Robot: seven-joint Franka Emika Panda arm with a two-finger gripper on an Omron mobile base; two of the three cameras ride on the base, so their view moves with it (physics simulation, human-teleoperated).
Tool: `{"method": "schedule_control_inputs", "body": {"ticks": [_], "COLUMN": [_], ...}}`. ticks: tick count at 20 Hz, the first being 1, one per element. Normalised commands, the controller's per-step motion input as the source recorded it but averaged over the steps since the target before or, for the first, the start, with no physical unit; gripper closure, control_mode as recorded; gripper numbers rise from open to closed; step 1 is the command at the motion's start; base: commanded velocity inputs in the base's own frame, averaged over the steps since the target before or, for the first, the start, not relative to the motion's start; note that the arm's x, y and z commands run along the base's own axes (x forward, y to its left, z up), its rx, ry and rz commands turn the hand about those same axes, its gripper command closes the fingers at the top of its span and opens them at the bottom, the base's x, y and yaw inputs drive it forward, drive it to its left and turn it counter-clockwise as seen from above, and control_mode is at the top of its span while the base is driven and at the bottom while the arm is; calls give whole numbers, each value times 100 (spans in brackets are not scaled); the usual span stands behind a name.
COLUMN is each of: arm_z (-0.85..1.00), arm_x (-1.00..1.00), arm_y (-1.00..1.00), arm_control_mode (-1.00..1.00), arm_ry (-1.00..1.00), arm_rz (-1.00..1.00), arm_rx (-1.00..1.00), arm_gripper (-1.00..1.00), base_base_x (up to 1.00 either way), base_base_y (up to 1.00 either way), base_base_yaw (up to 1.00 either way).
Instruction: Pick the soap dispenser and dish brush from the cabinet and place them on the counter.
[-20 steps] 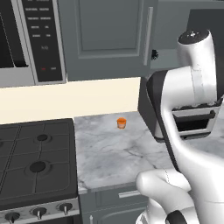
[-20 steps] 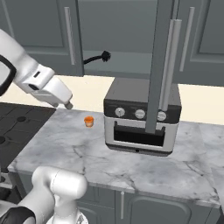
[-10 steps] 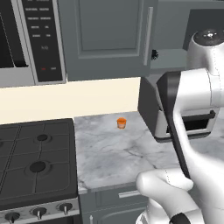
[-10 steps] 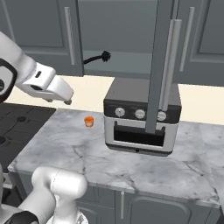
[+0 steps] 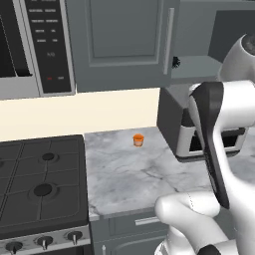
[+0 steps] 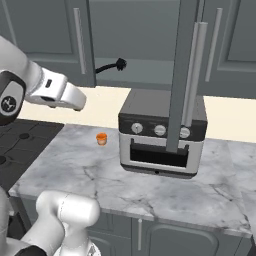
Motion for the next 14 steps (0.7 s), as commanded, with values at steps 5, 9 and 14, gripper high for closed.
{"method": "schedule_control_inputs", "body": {"ticks": [5,9,14], "arm_z": [19,21,17], "arm_x": [26,24,27], "arm_y": [19,21,17], "arm_control_mode": [-100,-100,-100], "arm_ry": [-1,0,0], "arm_rz": [10,9,7], "arm_rx": [3,1,1], "arm_gripper": [-100,-100,-100], "base_base_x": [0,0,0], "base_base_y": [0,0,0], "base_base_yaw": [0,0,0]}}
